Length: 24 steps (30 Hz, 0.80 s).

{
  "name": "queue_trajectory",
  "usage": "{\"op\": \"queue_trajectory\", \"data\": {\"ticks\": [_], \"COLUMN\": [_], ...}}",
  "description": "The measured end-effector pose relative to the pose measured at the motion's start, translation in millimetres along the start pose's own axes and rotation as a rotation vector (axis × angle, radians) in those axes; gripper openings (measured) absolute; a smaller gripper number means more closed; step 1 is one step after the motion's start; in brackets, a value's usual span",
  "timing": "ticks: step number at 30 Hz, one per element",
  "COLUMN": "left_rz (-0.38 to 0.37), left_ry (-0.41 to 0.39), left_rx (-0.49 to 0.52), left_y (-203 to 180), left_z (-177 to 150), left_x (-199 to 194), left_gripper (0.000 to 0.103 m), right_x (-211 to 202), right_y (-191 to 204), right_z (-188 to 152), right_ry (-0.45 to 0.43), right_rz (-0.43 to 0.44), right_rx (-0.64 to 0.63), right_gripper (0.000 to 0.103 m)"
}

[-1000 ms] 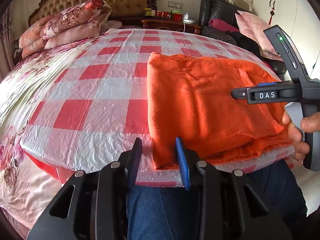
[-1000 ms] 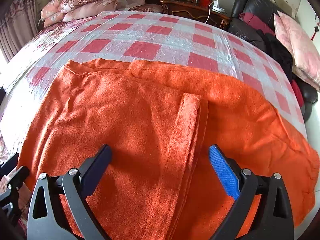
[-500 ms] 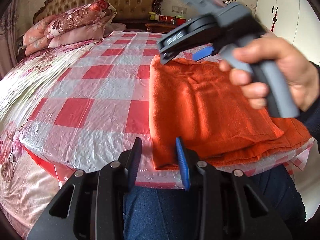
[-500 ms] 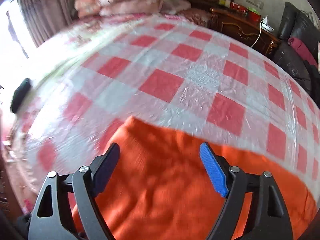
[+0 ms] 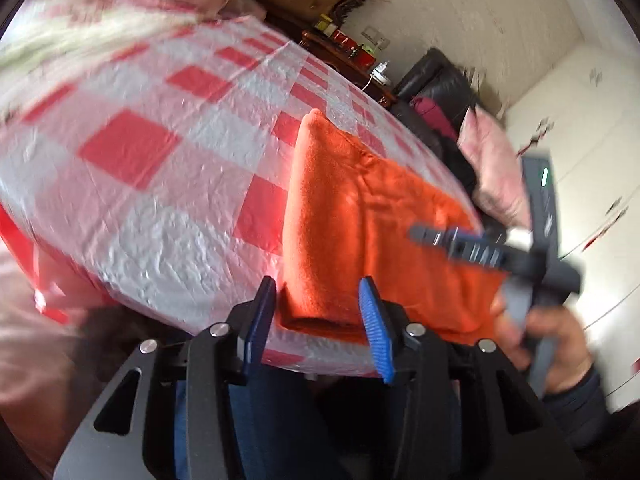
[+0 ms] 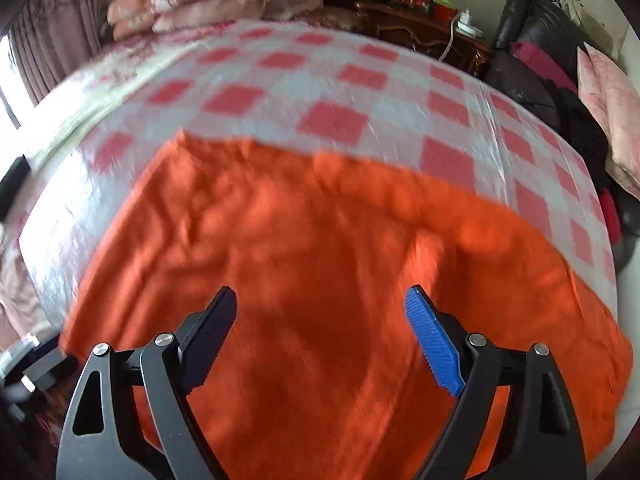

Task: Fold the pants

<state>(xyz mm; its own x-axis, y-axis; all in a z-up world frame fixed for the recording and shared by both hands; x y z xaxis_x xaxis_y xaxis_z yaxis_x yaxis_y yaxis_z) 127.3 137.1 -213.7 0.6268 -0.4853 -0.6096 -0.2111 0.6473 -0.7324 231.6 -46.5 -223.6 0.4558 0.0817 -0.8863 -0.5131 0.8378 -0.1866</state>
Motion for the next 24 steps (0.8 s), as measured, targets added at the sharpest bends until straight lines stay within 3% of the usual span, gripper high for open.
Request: {"op": "queue_trajectory", "data": {"ticks": [3,6,12,16,20,24], "left_rz": [-0.161,-0.282,-0.335,-0.429,-0.432,-0.312], "left_ry": [0.066,0.105,0.175,0.213,0.208,0.166], "left_rx": [-0.237,-0.413,-0.492,-0.642,-0.643,-0.531], "left_y": [15,27,20,30,24,12], "left_z": [4,4,-4,-11,-13,1], "left_x": [1,4,16,20,24,24], "left_gripper": [0.043,0.043,0.043,0.043,0.044,0.043], "right_x": [0,1,2,3,3,3], "right_y": [4,1,1,1,0,0], "right_z": [-17,-23,-24,-24,-24,-24], "right_ry": [-0.007,-0.010,-0.020,-0.024,-0.027,-0.030], "right_rz": [-0.003,0.010,0.026,0.036,0.038,0.038], "right_rx": [-0.005,0.014,0.021,0.016,0.018,0.013], "right_gripper": [0.084,0.087,0.089,0.090,0.091,0.091]}}
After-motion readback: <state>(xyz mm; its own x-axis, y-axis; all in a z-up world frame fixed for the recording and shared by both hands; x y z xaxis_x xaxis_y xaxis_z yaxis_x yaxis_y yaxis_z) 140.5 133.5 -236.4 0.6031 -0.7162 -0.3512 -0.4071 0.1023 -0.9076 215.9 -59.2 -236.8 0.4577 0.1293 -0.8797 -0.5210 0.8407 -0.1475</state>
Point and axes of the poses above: each gripper's, at about its wrist camera, not at the fingertips, and x roughly the way its jaws point, y to its left, z to its top, the point moved 7 cm from there along x, roughly the way its jaws point, and after that the axes turned 14 degrees about -x, right-handed, at the moved point
